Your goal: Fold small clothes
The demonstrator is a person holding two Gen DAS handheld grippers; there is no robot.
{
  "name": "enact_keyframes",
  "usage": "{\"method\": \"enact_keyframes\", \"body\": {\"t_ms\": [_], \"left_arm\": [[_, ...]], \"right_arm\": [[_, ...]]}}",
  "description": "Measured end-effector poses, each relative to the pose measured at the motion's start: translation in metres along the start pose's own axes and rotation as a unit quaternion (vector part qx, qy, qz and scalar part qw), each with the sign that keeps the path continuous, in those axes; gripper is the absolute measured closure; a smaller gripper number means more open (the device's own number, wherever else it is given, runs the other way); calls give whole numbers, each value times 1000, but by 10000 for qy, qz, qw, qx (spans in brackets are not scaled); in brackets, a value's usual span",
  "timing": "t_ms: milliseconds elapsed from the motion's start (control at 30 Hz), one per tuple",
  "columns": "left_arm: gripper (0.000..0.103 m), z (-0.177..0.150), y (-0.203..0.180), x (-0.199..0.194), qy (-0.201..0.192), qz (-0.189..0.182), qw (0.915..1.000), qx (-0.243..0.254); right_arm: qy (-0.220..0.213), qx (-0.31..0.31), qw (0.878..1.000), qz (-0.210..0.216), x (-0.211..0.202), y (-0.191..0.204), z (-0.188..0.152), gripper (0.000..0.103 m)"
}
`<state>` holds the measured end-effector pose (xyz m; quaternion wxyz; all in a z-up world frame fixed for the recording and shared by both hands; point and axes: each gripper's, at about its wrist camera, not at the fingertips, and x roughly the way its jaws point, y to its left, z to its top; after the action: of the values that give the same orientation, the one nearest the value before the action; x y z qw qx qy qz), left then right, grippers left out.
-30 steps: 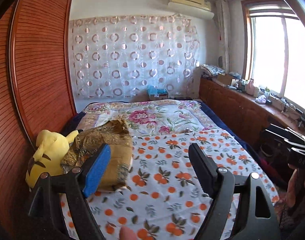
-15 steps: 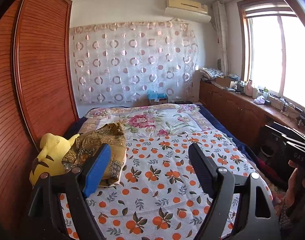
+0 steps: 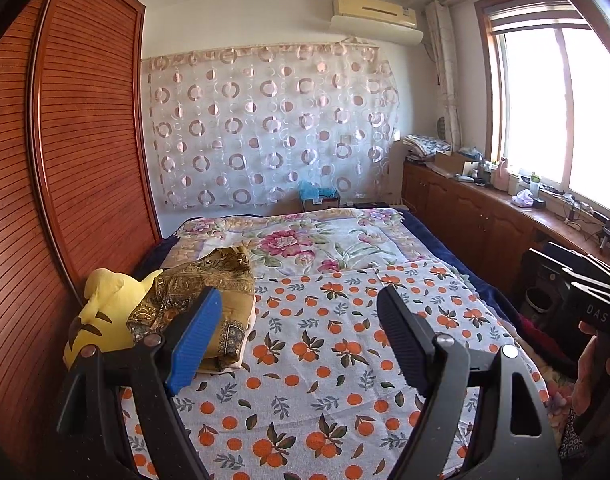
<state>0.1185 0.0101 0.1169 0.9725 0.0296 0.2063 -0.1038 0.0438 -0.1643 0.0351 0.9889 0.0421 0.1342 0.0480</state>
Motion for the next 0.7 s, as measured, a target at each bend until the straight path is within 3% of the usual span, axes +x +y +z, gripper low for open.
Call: {"method": "enact_keyframes", "body": {"t_ms": [700], "left_arm": [[23, -1, -2, -4, -22, 97, 9999, -87]], "right_arm": [[8, -13, 10000, -7, -6, -5, -3, 33]]}}
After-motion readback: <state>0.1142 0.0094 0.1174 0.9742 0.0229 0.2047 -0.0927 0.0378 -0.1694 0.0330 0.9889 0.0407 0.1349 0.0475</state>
